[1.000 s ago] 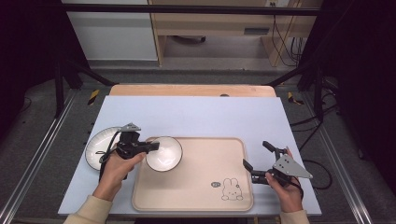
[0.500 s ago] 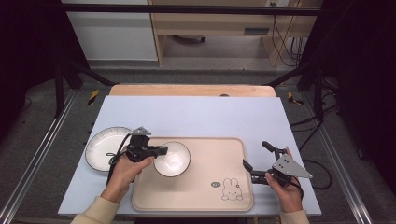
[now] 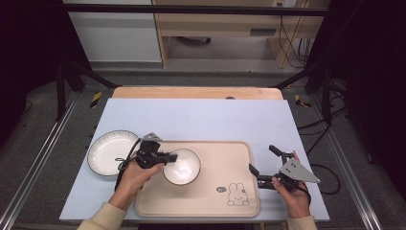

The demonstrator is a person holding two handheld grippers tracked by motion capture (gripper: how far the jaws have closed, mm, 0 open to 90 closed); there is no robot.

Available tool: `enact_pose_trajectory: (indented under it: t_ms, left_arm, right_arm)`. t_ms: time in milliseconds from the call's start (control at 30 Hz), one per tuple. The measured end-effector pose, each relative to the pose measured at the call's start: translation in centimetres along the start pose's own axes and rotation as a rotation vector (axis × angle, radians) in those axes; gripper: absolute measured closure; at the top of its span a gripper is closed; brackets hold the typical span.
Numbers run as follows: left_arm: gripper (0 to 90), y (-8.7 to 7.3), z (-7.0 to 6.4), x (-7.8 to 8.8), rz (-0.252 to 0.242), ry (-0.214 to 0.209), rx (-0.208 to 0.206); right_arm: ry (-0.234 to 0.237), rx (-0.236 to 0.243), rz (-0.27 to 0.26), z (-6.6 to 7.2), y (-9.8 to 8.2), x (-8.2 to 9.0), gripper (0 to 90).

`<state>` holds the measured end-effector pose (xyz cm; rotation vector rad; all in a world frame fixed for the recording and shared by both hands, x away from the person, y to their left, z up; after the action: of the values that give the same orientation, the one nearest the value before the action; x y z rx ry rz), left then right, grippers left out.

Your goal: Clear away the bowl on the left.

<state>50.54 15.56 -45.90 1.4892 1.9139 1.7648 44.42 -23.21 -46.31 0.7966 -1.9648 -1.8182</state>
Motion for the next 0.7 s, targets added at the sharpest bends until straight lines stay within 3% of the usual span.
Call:
enact_pose_trajectory:
  t_ms: [700]
  left_arm:
    - [81.8, -0.8, -1.1, -1.2, 0.053, -0.034, -0.024]
  right_arm:
    - [-0.001, -0.001, 0.005, 0.0, 0.0, 0.0, 4.7]
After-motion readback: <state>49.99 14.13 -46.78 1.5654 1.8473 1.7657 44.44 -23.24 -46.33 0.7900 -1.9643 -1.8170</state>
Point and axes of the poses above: each handheld gripper's, and its own axes: x roughly backward along the jaws, y roughly out of its top, z roughly to its left, the point moved 3 cm from there along -x, roughly forward along the jaws, and after that the axes turned 12 degrees about -z, right-handed, at the moved point
